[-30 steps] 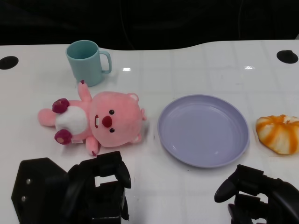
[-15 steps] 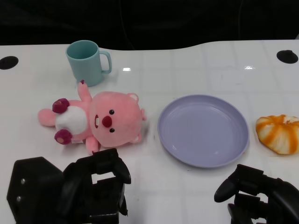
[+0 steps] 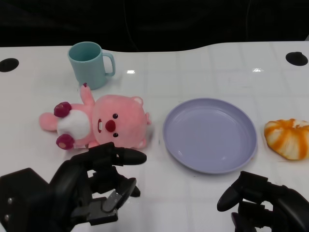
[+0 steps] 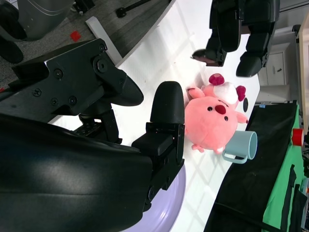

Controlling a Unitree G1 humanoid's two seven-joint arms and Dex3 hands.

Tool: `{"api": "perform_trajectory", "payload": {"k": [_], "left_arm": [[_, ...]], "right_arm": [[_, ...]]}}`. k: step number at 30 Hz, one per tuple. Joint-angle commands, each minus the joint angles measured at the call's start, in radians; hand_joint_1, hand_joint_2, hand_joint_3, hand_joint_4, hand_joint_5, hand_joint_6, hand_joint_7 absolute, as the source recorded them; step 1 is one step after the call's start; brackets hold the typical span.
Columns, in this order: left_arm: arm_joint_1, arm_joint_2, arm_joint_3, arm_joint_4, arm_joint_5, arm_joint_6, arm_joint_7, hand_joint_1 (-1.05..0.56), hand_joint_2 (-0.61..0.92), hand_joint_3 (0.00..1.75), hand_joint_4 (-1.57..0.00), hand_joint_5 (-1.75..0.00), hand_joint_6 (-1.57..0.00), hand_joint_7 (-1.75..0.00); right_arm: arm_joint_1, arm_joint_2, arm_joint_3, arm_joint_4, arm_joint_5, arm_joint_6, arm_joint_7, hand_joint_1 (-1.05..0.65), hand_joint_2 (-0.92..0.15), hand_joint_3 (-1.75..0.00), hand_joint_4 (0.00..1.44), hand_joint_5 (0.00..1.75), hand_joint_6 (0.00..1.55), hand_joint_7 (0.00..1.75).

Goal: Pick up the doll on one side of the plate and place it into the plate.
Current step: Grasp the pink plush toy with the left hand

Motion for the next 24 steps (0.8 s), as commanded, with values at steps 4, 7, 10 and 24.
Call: {"api": "perform_trajectory", "payload": {"k": [4, 7, 10, 24], "left_arm": [[-0.027, 0.05, 0.028, -0.006, 0.043, -0.053, -0.012, -0.34, 0.88, 0.26, -0.45, -0.9, -0.71, -0.12], [-0.043, 0.098, 0.026, -0.022, 0.123, -0.085, -0.007, -0.39, 0.91, 0.15, -0.38, -0.79, -0.65, -0.06], [-0.061, 0.125, 0.034, -0.039, 0.148, -0.069, -0.01, -0.41, 0.92, 0.1, -0.31, -0.71, -0.6, -0.03], [-0.167, 0.315, 0.031, -0.043, 0.516, -0.089, -0.003, -0.54, 0.9, 0.0, 0.0, -0.45, -0.25, 0.0]], "right_arm": [[-0.001, -0.007, 0.0, -0.016, 0.002, 0.012, -0.007, -0.09, -0.64, -1.07, 0.65, 1.75, 0.49, 1.42], [0.0, -0.005, 0.003, -0.013, 0.003, 0.004, -0.006, -0.09, -0.64, -1.07, 0.66, 1.75, 0.49, 1.42], [0.0, -0.009, 0.006, -0.015, -0.005, 0.001, -0.006, -0.08, -0.64, -1.08, 0.66, 1.75, 0.49, 1.42], [0.001, -0.008, 0.004, -0.024, 0.003, 0.029, -0.008, -0.06, -0.63, -1.11, 0.67, 1.75, 0.48, 1.42]]}}
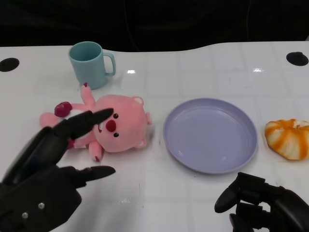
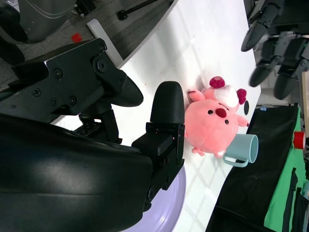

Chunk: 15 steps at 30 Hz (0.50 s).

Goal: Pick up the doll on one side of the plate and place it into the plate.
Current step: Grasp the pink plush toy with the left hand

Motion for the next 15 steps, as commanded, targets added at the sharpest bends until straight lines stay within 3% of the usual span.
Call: {"api": "perform_trajectory", "payload": {"k": [1, 9, 15], "left_arm": [[-0.044, 0.044, 0.006, -0.014, 0.079, 0.014, -0.003, -0.55, 0.9, 0.0, 0.0, -0.44, -0.24, 0.0], [-0.153, 0.127, -0.083, 0.044, 0.387, 0.033, -0.018, -0.62, 0.91, 0.0, 0.0, -0.25, -0.19, 0.0], [-0.241, 0.126, -0.162, 0.125, 0.534, 0.085, -0.084, -0.65, 0.92, 0.0, 0.0, -0.26, -0.18, 0.0]], "right_arm": [[0.003, -0.008, -0.005, -0.017, 0.004, 0.008, -0.004, -0.05, -0.63, -1.11, 0.67, 1.75, 0.48, 1.42], [0.006, -0.011, -0.012, -0.017, 0.007, 0.003, -0.002, -0.05, -0.64, -1.11, 0.65, 1.75, 0.48, 1.42], [0.012, -0.012, -0.014, -0.012, 0.007, -0.01, 0.0, -0.06, -0.63, -1.11, 0.66, 1.75, 0.48, 1.42]]}}
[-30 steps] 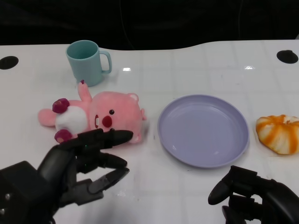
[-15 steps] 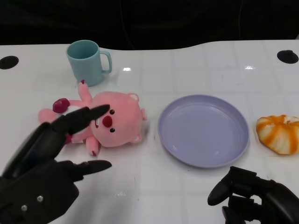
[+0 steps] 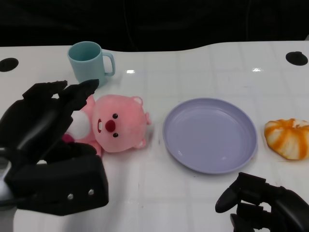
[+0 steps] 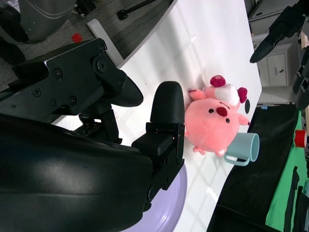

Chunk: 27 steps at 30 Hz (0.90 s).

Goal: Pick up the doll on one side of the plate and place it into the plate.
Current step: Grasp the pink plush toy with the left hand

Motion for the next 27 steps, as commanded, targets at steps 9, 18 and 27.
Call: {"api": "perform_trajectory", "payload": {"k": [9, 18, 27], "left_arm": [[-0.143, -0.021, -0.116, 0.271, 0.138, 0.006, -0.004, -0.66, 0.91, 0.0, 0.0, -0.2, -0.14, 0.0], [-0.265, -0.05, -0.176, 0.502, 0.159, -0.005, 0.014, -0.67, 0.89, 0.0, -0.01, -0.22, -0.15, 0.0], [-0.37, -0.095, -0.224, 0.719, 0.151, -0.024, 0.069, -0.68, 0.9, 0.0, -0.01, -0.23, -0.17, -0.01]], "right_arm": [[0.023, -0.013, -0.013, -0.02, 0.006, -0.006, 0.002, -0.07, -0.63, -1.1, 0.65, 1.75, 0.48, 1.42], [0.028, -0.013, -0.01, -0.023, 0.005, -0.01, 0.002, -0.08, -0.63, -1.09, 0.66, 1.75, 0.48, 1.42], [0.036, -0.014, -0.01, -0.03, 0.005, -0.009, 0.001, -0.07, -0.64, -1.1, 0.66, 1.75, 0.48, 1.42]]}}
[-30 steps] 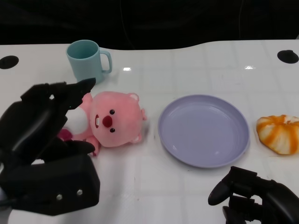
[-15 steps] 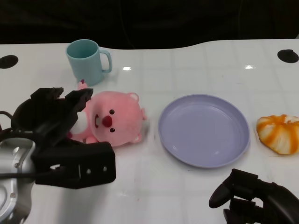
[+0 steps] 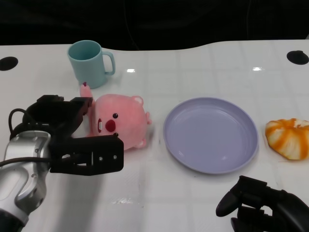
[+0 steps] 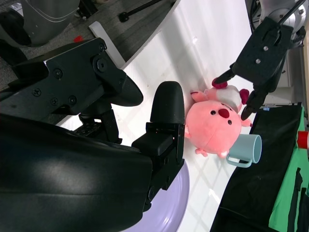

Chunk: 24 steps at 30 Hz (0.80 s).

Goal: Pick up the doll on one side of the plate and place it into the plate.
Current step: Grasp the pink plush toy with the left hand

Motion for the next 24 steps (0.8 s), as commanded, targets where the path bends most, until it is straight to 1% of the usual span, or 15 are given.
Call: {"api": "perform_trajectory", "payload": {"k": [1, 10, 19, 22, 24], "left_arm": [[-0.048, -0.01, -0.005, 0.07, -0.01, -0.01, 0.035, -0.68, 0.9, 0.0, 0.0, -0.23, -0.16, 0.0], [-0.147, -0.066, -0.045, 0.303, -0.03, -0.049, 0.133, -0.69, 0.91, 0.0, 0.0, -0.22, -0.15, 0.0], [-0.228, -0.124, -0.091, 0.568, -0.065, -0.152, 0.253, -0.64, 0.91, 0.0, -0.04, -0.23, -0.19, -0.01], [-0.253, -0.142, -0.102, 0.656, -0.084, -0.181, 0.268, -0.61, 0.92, 0.0, -0.1, -0.23, -0.26, -0.04], [-0.268, -0.152, -0.106, 0.704, -0.094, -0.194, 0.268, -0.6, 0.92, 0.01, -0.16, -0.21, -0.3, -0.03]], "right_arm": [[0.009, -0.009, -0.009, -0.012, 0.004, -0.006, 0.0, -0.07, -0.64, -1.1, 0.66, 1.75, 0.48, 1.42], [0.013, -0.014, -0.01, -0.016, 0.003, -0.007, 0.003, -0.07, -0.63, -1.1, 0.65, 1.75, 0.48, 1.42], [0.017, -0.017, -0.007, -0.025, 0.002, 0.002, 0.001, -0.07, -0.63, -1.1, 0.66, 1.75, 0.48, 1.42], [0.02, -0.019, -0.005, -0.029, 0.0, 0.004, 0.001, -0.07, -0.63, -1.1, 0.66, 1.75, 0.48, 1.42], [0.022, -0.018, -0.004, -0.033, 0.0, 0.005, 0.0, -0.08, -0.63, -1.1, 0.66, 1.75, 0.48, 1.42]]}}
